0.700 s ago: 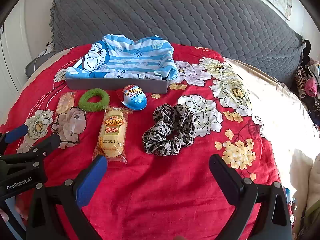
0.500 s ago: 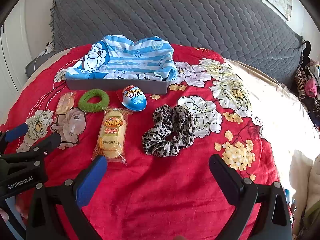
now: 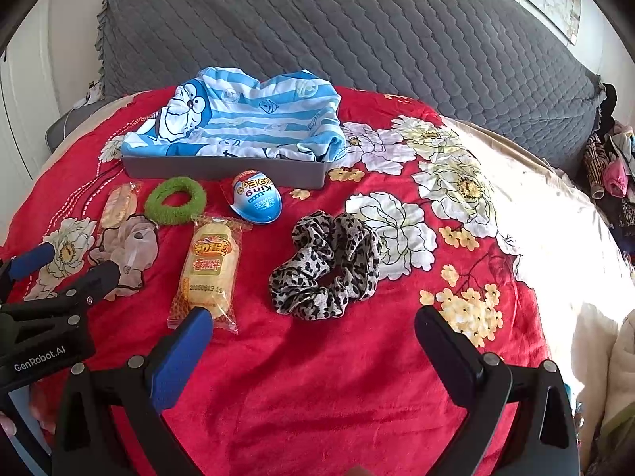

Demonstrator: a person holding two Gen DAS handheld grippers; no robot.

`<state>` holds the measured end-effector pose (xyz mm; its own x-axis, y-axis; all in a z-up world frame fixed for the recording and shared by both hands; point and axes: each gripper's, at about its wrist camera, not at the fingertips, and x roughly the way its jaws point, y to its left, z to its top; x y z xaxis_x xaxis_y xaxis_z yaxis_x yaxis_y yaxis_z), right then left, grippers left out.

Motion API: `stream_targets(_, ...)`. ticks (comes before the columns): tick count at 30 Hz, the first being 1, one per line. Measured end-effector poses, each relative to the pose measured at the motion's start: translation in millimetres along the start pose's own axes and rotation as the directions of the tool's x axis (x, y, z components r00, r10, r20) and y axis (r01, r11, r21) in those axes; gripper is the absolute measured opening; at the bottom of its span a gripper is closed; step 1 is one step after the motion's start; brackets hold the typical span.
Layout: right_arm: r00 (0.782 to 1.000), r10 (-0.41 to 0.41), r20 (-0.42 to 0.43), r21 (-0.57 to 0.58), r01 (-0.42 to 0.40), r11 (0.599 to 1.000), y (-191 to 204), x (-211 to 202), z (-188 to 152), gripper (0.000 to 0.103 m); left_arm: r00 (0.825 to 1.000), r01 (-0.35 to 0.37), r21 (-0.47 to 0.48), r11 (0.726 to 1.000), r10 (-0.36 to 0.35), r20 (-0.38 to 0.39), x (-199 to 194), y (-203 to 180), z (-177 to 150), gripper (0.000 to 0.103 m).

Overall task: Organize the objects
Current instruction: 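Move both grippers toward the scrunchies on the bed cover, then grasp the sheer beige scrunchie with the left gripper while the right grasps the leopard scrunchie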

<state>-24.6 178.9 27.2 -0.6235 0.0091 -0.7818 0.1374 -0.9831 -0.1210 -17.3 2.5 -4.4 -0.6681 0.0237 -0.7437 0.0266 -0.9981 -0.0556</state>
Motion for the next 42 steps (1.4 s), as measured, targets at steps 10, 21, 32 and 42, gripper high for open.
stream_targets(10, 1.0, -0.002, 0.011, 0.002, 0.002, 1.0, -1.8, 1.0, 0.1, 0.103, 1.0, -0.003, -0.009, 1.0, 0.003, 0.004, -0.5, 1.2, 0.9, 0.103)
stream_targets(21, 1.0, 0.001, 0.016, 0.003, -0.001, 1.0, -1.0, -2.1, -0.1, 0.103, 1.0, -0.001, -0.015, 1.0, 0.001, 0.006, -0.7, 3.0, 0.9, 0.103)
stream_targets(32, 1.0, 0.008, -0.001, 0.024, -0.008, 1.0, -6.8, 8.5, 6.1, 0.103, 1.0, -0.006, -0.054, 0.999, 0.005, -0.004, 11.2, 10.7, 5.7, 0.103)
stream_targets(42, 1.0, 0.007, -0.026, 0.039, -0.006, 0.999, -13.7, 33.0, 11.8, 0.103, 0.999, -0.007, -0.084, 0.996, 0.004, -0.038, 35.9, 13.3, 7.2, 0.103)
